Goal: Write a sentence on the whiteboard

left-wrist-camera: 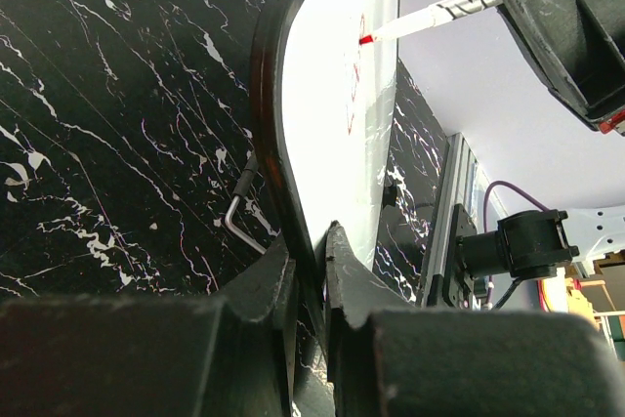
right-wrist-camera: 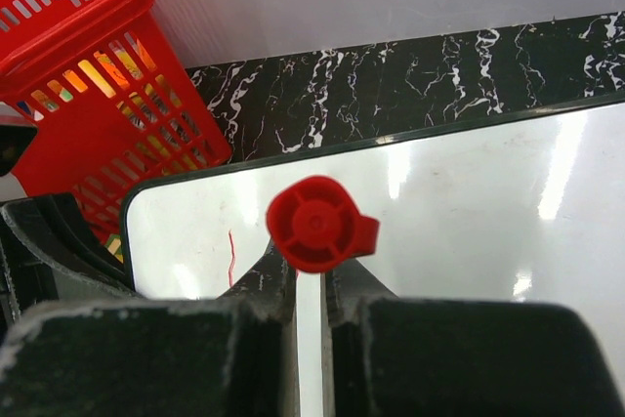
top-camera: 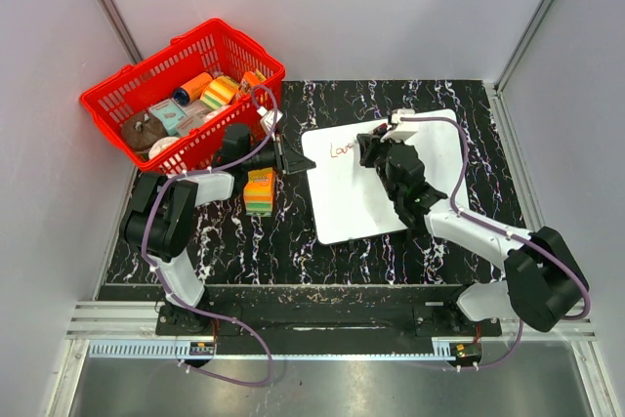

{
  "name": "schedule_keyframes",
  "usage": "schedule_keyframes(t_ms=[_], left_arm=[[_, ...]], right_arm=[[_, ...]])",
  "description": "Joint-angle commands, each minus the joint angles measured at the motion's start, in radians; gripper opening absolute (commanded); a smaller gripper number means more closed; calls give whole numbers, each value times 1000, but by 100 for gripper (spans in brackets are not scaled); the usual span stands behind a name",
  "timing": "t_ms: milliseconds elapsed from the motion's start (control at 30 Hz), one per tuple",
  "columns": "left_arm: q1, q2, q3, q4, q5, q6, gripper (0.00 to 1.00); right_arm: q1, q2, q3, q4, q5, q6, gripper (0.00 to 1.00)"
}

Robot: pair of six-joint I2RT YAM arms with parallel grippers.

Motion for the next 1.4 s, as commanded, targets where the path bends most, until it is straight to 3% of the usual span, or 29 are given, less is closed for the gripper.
schedule_keyframes(t_ms=[0, 767, 967, 1133, 1367], left_arm=[[-24, 3, 21, 3, -46, 163, 0], [-27, -2, 20, 0, -46, 169, 0], [-28, -2, 21, 0, -48, 170, 0], [-28, 0, 6, 81, -2, 133, 0], [-28, 4, 7, 117, 12, 118, 4]], right_arm=[[-6, -23, -27, -54, -17, 8, 0], [-6, -81, -53, -68, 101, 5, 0], [-8, -84, -38, -59, 66, 3, 0], [-8, -204, -126, 15, 15, 31, 0], [-9, -278, -108, -43, 0, 37, 0]])
